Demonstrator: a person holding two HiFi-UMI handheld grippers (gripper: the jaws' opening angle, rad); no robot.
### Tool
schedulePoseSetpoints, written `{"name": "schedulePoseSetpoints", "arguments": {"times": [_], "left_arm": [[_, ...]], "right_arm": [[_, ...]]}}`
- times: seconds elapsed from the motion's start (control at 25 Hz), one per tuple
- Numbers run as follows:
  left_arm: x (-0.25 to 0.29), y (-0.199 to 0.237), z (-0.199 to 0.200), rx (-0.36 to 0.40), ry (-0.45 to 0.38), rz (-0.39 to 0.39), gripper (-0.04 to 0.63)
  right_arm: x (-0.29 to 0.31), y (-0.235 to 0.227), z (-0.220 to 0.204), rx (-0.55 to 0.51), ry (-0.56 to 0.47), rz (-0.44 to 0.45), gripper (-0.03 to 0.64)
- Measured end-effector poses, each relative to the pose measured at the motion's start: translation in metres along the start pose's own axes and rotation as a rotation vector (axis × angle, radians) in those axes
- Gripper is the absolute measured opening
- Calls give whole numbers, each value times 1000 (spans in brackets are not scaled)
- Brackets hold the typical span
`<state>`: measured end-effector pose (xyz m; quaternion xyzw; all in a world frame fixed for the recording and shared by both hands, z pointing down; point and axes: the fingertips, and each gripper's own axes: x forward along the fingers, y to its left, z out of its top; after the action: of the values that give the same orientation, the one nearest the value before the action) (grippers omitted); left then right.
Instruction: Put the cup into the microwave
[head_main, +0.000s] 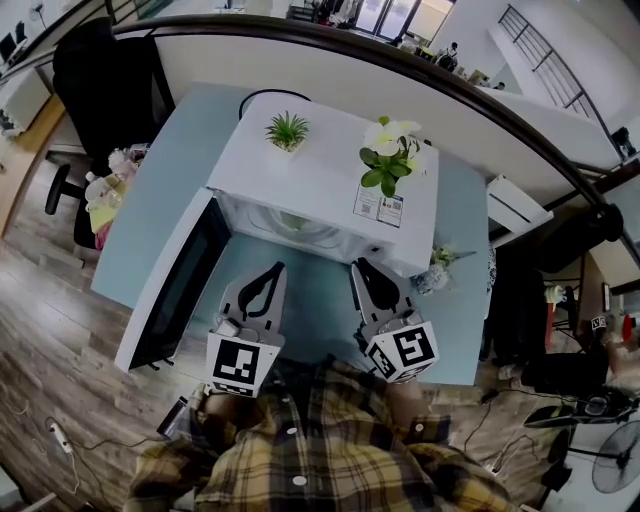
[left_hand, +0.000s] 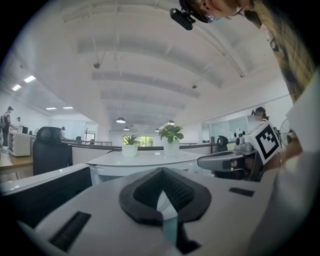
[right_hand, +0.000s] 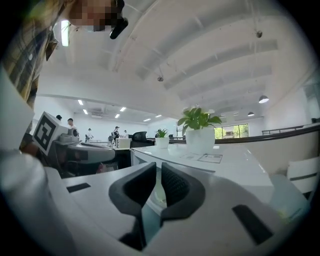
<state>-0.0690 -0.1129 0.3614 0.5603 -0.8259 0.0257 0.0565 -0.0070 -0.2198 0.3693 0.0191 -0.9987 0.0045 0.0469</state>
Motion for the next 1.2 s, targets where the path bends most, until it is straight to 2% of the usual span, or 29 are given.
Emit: {"name": "schedulePoseSetpoints", "arguments": {"times": [0.4, 0.56, 1.2], "left_arm": [[4, -24, -5, 6, 21, -18, -11], [4, -29, -9, 4, 33, -12, -11], [-2, -29, -20, -18, 60, 74, -11]], "right_arm": [[-33, -29, 2, 57, 1, -14, 5], [-38, -29, -1, 59, 3, 17, 3], [-36, -30, -6, 27, 11, 96, 3]]}}
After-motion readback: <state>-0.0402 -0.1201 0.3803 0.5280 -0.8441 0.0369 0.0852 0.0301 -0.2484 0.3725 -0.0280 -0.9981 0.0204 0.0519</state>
